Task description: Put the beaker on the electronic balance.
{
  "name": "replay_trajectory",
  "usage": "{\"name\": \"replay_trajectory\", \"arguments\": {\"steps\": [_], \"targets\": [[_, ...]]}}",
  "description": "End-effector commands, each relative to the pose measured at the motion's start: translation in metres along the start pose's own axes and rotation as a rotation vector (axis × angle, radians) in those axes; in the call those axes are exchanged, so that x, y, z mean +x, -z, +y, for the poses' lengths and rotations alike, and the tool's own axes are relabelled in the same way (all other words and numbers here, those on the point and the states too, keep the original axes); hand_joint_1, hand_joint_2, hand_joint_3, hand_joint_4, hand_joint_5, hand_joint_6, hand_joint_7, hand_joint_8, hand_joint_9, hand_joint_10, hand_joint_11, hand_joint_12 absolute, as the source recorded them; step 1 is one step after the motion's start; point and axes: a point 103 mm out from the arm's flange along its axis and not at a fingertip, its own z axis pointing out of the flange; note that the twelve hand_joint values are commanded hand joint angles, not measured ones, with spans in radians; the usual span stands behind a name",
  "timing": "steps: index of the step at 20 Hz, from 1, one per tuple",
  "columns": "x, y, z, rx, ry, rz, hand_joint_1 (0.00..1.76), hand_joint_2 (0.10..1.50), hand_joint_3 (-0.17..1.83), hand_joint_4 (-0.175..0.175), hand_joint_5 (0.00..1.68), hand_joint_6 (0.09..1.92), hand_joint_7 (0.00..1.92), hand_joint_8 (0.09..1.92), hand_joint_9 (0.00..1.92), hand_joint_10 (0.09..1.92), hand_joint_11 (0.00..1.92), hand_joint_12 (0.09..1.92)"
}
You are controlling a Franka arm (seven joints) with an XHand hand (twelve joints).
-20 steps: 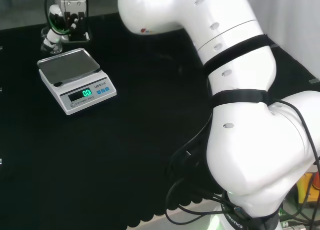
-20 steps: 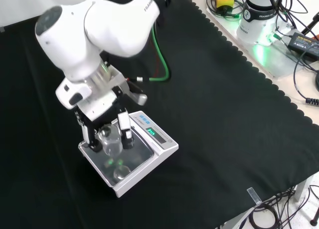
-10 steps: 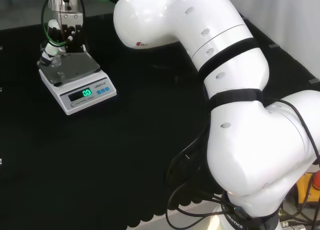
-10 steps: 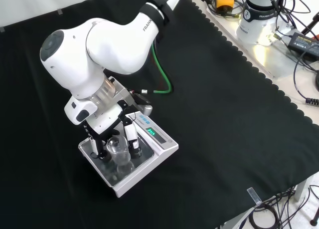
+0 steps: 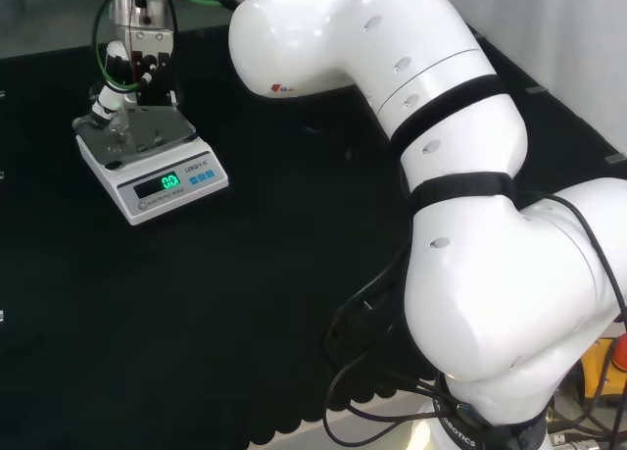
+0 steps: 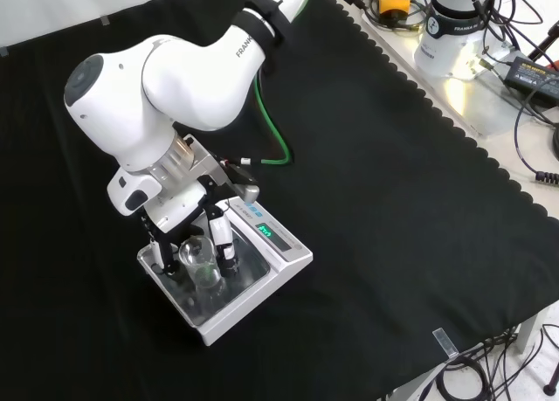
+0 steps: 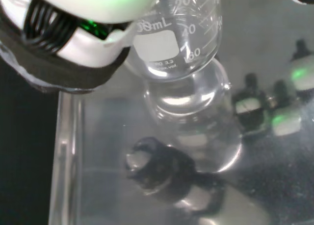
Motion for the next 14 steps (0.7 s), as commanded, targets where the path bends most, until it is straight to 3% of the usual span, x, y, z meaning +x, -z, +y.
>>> {"name": "replay_trajectory", "arguments": {"steps": [1,6,9,14], "targets": [[-0.012,-0.004,0.012,-0.034,-0.020,0.025,1.18,0.51,0.87,0.055,1.37,0.60,1.85,0.13,1.92,0.12,1.29,0.93],[-0.023,-0.009,0.012,-0.063,-0.026,0.035,1.18,0.51,0.87,0.049,1.37,0.60,1.85,0.13,1.92,0.13,1.30,0.93],[-0.026,-0.011,0.012,-0.058,-0.027,0.035,1.18,0.51,0.88,0.028,1.37,0.61,1.86,0.12,1.92,0.13,1.30,0.92],[-0.029,-0.015,0.015,-0.042,-0.041,0.033,1.19,0.51,0.88,0.022,1.37,0.61,1.86,0.12,1.92,0.13,1.31,0.92]]}}
